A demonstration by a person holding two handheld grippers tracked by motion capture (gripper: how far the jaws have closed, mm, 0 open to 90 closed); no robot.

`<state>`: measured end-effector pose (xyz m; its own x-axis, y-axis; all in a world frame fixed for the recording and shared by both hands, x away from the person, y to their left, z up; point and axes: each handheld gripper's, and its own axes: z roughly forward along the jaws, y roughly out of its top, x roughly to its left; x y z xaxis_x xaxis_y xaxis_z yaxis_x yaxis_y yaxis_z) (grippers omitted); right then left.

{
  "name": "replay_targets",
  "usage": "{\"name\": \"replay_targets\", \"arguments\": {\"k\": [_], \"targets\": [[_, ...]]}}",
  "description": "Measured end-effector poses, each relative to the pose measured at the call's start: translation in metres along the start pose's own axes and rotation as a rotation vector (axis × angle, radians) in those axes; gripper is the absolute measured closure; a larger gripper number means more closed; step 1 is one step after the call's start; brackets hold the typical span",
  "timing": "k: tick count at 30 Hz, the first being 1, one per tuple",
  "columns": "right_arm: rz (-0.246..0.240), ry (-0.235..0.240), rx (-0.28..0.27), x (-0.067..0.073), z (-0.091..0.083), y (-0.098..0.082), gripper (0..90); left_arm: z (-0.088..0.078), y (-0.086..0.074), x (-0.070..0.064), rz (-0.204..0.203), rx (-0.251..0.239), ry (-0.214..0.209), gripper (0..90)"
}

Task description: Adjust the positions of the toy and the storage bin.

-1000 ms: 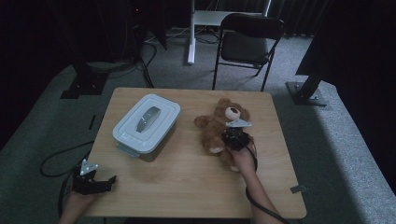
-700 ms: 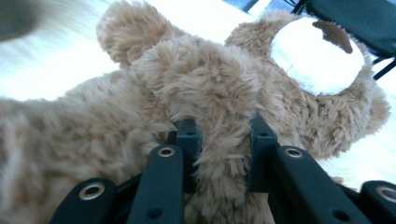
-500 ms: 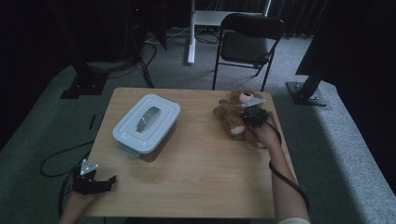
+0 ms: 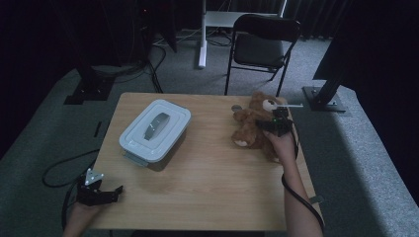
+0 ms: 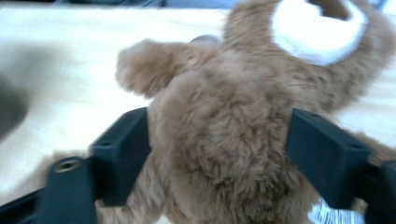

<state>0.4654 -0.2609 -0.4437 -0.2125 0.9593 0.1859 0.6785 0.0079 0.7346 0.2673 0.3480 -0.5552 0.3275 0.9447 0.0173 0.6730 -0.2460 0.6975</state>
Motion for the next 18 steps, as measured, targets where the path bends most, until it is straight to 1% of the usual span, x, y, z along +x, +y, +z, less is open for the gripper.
{"name": "replay_targets", "arguments": {"k": [1,2,3,4,5,6,7,8,9,10,12,13,14,15,16,17,18], "targets": [[0.042,-0.026,-0.015,0.001,0.000,-0.001,16.6,0.000,0.000,0.000,0.000,0.000,0.000,2.0],[0.090,-0.068,-0.015,0.000,0.002,-0.002,16.0,0.000,0.000,0.000,0.001,0.000,0.000,2.0],[0.175,-0.075,-0.013,-0.002,0.007,-0.005,16.0,0.000,0.000,0.000,0.000,0.000,0.000,2.0],[0.200,-0.084,-0.019,-0.002,0.008,-0.006,15.7,0.000,0.000,0.000,0.001,0.001,0.000,2.0],[0.220,-0.089,-0.023,-0.002,0.011,-0.009,13.3,0.000,0.000,0.000,0.000,0.000,0.000,2.0],[0.234,-0.078,-0.021,-0.002,0.014,-0.011,12.4,0.000,0.000,0.000,0.001,0.001,0.000,2.0],[0.234,-0.078,-0.021,-0.002,0.014,-0.011,12.4,0.000,0.000,0.000,0.001,0.001,0.000,2.1],[0.244,-0.067,-0.018,-0.001,0.017,-0.013,12.2,0.000,0.000,0.000,0.001,0.001,0.000,2.1],[0.239,-0.069,-0.003,0.005,0.026,-0.020,11.4,0.000,0.000,0.000,0.000,0.000,0.000,2.0],[0.222,-0.064,0.002,0.007,0.031,-0.023,10.7,0.000,0.000,0.000,0.000,0.000,0.000,2.0],[0.225,-0.065,0.019,0.005,0.040,-0.030,11.2,0.000,0.000,0.000,0.000,0.000,0.000,2.0],[0.225,-0.065,0.019,0.005,0.040,-0.030,11.2,0.000,0.000,0.000,0.000,0.000,0.000,2.0],[0.237,-0.068,0.031,0.002,0.044,-0.032,13.3,0.000,0.000,0.000,0.000,0.000,0.000,2.0],[0.206,-0.043,0.056,0.001,0.047,-0.033,27.8,0.000,0.000,0.000,0.000,0.001,0.001,2.0],[0.155,-0.041,0.070,0.003,0.046,-0.031,35.0,0.000,0.000,0.000,0.000,0.000,0.001,2.0],[0.128,-0.033,0.076,0.001,0.045,-0.029,42.3,0.000,0.000,0.000,0.000,0.001,0.001,2.0],[0.124,-0.018,0.081,-0.003,0.043,-0.028,50.2,0.000,0.000,0.000,-0.001,0.000,0.001,2.0]]}}
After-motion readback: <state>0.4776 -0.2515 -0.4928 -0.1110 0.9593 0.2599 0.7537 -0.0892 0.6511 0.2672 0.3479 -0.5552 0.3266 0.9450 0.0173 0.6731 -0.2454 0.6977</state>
